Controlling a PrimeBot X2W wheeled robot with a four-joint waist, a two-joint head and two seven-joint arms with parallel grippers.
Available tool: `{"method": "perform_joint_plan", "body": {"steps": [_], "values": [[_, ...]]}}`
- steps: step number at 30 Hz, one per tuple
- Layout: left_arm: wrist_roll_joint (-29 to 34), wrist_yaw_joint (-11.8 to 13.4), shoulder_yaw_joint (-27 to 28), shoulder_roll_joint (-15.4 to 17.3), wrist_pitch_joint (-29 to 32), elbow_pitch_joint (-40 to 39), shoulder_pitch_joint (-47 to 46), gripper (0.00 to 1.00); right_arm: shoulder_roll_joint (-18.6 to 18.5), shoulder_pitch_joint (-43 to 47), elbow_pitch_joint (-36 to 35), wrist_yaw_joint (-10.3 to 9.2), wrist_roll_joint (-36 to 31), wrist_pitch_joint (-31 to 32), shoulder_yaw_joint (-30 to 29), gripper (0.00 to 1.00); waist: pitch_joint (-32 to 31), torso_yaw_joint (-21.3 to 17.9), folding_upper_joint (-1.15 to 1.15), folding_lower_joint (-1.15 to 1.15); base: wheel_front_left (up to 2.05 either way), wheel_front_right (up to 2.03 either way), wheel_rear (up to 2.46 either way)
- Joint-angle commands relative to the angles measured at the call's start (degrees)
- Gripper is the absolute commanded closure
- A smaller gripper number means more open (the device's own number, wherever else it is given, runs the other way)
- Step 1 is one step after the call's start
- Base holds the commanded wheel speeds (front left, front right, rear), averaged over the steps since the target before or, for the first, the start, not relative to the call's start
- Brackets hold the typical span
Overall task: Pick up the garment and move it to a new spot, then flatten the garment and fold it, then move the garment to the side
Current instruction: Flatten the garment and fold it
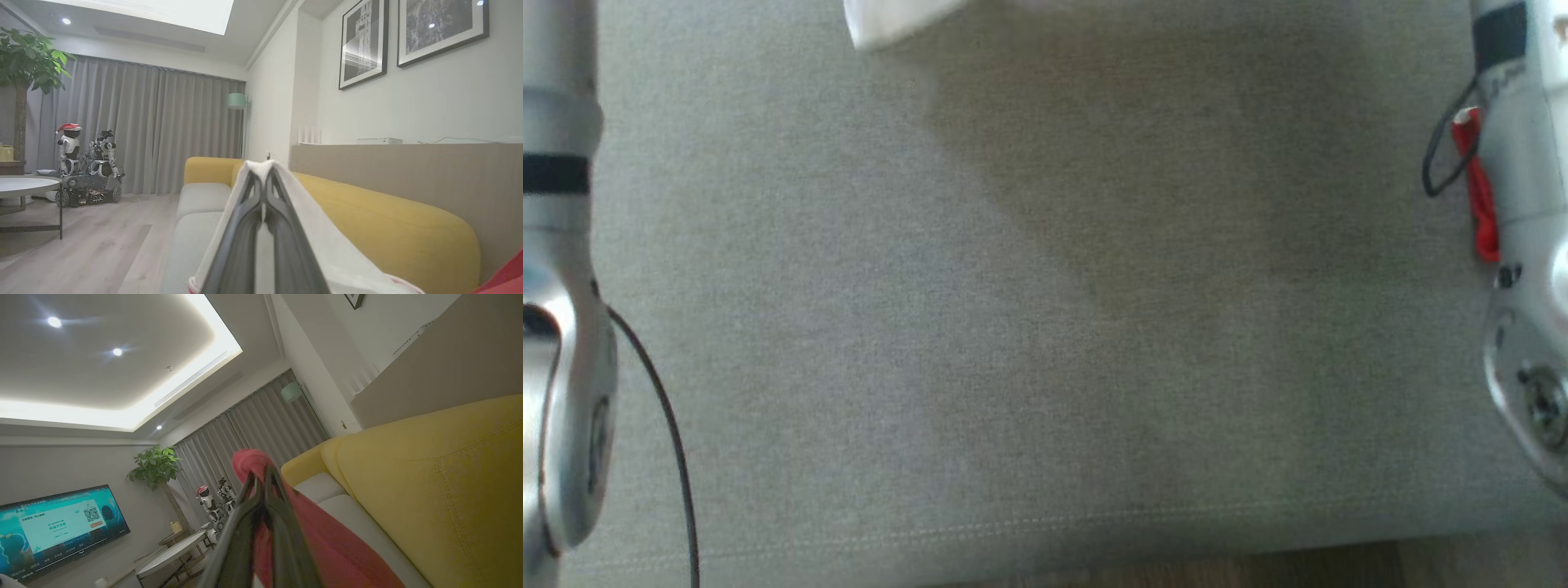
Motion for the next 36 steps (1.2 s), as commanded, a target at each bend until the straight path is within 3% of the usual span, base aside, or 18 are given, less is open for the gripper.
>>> {"method": "perform_joint_plan", "body": {"steps": [1, 4, 11, 21, 27, 36], "values": [[0.7, -0.5, 1.3, 1.0, -0.2, 1.7, -3.2, 1.00, 1.1, -3.6, 3.0, -0.04, 0.7, -0.7, 1.9, 1.00, 0.5, 0.4, 0.00, 0.00, 0.00, 0.00, 0.00], [0.6, -1.2, 0.6, -1.2, -0.2, 8.6, -2.2, 1.00, 1.1, -4.5, 11.0, -0.04, 0.5, -1.2, 4.2, 1.00, 1.6, 1.2, 0.00, 0.00, 0.00, 0.00, 0.00], [-0.6, -2.2, -1.4, -4.2, 0.6, 21.1, -1.4, 1.00, 1.1, -5.6, 20.6, -0.04, 0.8, -1.5, 8.9, 1.00, 5.3, 2.3, 0.00, 0.00, 0.00, 0.00, 0.00], [-6.6, -2.7, -1.2, -4.7, 0.4, 26.4, 3.7, 1.00, 1.1, 1.6, 19.8, -0.04, 6.0, -1.5, 16.8, 1.00, 8.6, 1.8, 0.00, 0.00, 0.00, 0.00, 0.00], [-10.1, -2.8, -1.2, -3.2, -0.2, 22.1, 14.8, 1.00, 0.6, 12.7, 14.7, -0.04, 7.0, -1.8, 14.9, 1.00, 5.1, 1.4, 0.00, 0.00, 0.00, 0.00, 0.00], [-7.7, -2.1, 4.4, -0.7, -0.2, -1.2, 46.1, 1.00, -0.9, 41.4, -1.6, -0.04, 4.1, -1.8, 8.1, 1.00, -5.6, 1.8, 0.00, 0.00, 0.00, 0.00, 0.00]]}}
